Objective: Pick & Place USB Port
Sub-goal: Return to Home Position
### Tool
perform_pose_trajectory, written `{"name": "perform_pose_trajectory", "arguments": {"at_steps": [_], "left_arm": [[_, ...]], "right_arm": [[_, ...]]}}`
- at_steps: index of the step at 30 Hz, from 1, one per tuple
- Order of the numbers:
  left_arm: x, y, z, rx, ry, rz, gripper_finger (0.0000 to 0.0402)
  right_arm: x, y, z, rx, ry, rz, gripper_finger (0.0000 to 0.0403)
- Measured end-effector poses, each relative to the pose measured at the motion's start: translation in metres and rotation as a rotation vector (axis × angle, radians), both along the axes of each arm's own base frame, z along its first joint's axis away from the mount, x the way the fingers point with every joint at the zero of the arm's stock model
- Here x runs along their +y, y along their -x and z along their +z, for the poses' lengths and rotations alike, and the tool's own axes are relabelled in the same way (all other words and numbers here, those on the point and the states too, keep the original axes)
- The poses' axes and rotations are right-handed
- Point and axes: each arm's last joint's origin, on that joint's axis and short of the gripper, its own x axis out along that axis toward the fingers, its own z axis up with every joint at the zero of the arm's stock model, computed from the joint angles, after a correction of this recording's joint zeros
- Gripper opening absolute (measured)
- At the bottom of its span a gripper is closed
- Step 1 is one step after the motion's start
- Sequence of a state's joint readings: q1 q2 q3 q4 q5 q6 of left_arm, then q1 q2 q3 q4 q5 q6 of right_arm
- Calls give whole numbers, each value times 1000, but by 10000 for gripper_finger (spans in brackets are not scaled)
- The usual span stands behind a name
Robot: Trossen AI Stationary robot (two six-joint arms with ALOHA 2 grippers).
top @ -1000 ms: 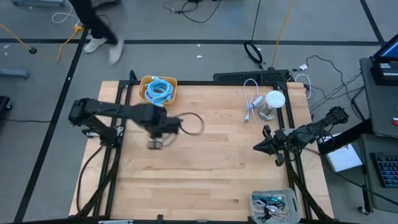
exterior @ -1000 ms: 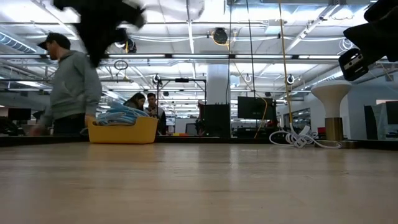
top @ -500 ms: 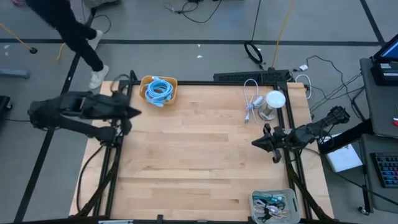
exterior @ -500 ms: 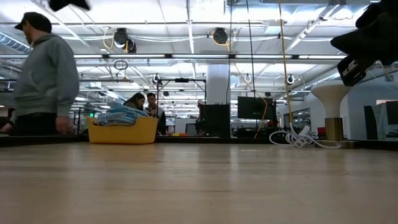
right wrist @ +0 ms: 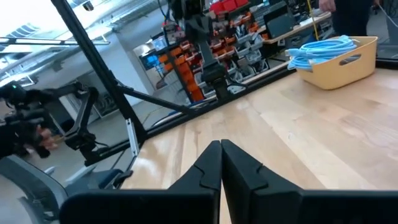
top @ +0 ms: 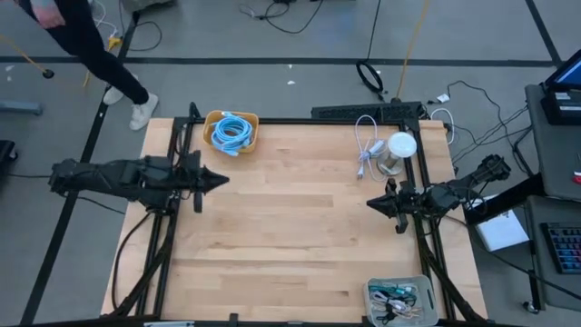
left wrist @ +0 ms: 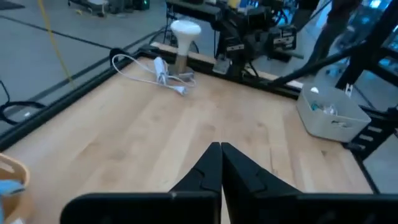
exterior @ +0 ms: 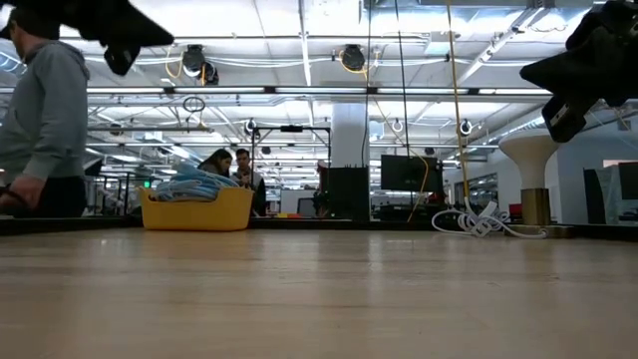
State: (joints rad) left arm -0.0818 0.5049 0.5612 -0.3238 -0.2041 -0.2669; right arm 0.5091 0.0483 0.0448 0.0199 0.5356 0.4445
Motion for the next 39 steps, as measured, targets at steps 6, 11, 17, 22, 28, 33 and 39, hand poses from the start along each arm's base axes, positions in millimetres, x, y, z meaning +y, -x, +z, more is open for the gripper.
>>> {"name": "perform_pose_trajectory", "arguments": {"at_steps": [6, 11, 17, 22, 28, 33, 39], "left_arm": [[-1, -1, -47, 21, 35, -23, 3], [-2, 3, -86, 97, 121, -43, 10], [-3, 9, -116, 161, 148, -87, 4], [-3, 15, -137, 265, 137, -81, 5], [-1, 15, -139, 292, 68, -106, 11], [1, 14, -140, 302, 92, -84, 14], [2, 14, -139, 298, 97, -72, 14]], "right_arm": [[0, 0, 0, -3, 4, 1, 0], [0, 0, 0, 2, 21, 6, 0], [0, 0, -2, 20, 33, 11, 0], [1, -1, -3, 34, 84, 17, 0], [2, -2, -6, 64, 101, 18, 0], [2, -4, -8, 87, 98, 17, 0], [3, -4, -8, 92, 138, 20, 0]]}}
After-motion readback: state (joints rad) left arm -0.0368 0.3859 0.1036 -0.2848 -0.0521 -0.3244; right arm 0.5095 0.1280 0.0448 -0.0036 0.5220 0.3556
